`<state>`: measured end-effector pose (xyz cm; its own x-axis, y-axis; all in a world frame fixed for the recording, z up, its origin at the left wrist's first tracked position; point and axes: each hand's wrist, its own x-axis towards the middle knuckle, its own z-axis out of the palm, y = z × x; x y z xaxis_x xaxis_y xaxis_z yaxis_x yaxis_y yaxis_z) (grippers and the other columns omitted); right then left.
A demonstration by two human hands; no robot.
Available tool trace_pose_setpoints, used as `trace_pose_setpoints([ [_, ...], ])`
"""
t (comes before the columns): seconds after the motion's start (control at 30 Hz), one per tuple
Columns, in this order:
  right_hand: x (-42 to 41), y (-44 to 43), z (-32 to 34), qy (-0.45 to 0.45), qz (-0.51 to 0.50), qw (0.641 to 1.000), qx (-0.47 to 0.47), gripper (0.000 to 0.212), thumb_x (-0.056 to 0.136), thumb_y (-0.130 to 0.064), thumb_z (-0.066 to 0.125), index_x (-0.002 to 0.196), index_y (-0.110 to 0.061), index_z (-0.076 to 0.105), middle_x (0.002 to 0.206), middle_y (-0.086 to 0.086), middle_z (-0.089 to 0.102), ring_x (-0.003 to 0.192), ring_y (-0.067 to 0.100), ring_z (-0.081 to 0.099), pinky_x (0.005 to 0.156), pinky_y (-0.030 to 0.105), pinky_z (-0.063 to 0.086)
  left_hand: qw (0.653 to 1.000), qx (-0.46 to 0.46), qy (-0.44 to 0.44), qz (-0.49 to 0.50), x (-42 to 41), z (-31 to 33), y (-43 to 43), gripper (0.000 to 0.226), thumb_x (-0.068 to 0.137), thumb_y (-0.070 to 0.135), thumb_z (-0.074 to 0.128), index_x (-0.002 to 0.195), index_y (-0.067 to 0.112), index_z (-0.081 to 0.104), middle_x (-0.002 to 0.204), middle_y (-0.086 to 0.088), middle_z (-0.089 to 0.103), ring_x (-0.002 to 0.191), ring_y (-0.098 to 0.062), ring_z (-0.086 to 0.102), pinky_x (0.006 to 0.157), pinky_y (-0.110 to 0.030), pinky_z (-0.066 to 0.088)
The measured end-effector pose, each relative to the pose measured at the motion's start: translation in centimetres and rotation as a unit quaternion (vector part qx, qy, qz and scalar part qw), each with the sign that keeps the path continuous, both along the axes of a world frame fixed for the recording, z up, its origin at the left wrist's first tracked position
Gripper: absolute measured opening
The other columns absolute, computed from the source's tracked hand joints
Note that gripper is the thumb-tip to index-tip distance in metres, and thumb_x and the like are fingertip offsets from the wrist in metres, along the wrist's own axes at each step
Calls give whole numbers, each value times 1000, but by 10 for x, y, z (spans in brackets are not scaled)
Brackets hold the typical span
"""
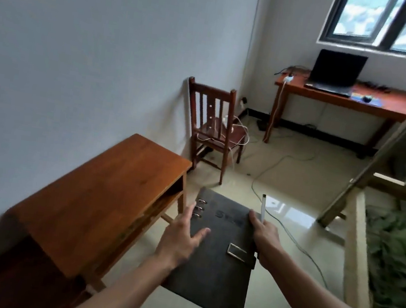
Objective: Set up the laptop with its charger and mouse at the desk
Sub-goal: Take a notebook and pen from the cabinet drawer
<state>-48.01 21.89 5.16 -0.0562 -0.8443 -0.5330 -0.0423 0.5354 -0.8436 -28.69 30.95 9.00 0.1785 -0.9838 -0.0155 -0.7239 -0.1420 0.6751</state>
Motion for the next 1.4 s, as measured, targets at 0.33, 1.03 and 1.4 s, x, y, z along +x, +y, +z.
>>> trace_pose_setpoints([
  [0.33, -135, -128, 2, 92, -55, 994, -10, 46, 93, -53, 52, 85, -10, 64, 70, 4, 56, 54, 21, 50, 39, 20, 34, 984, 92, 115, -100, -119, 24, -184, 48, 75, 42, 76, 108, 21, 50, 99, 6, 65, 89, -11, 63, 76, -25, 53],
  [1.03, -325, -539, 15, 676, 154, 700, -173, 26, 98, -24, 32, 111, -20, 54, 114, 4, 57, 106, 27, 53, 81, 39, 45, 831, -52, -427, -354, -246, -6, -679, 33, 86, 17, 48, 118, 18, 39, 107, -2, 65, 95, -29, 67, 70, -37, 47],
  [1.4, -426, -786, 30, 676, 214, 682, -178, 25, 96, -13, 31, 110, -16, 52, 110, 6, 59, 102, 27, 58, 70, 35, 41, 848, -42, -418, -323, -336, 19, -906, 42, 83, 20, 53, 122, 17, 37, 110, -3, 66, 96, -28, 66, 73, -37, 47],
])
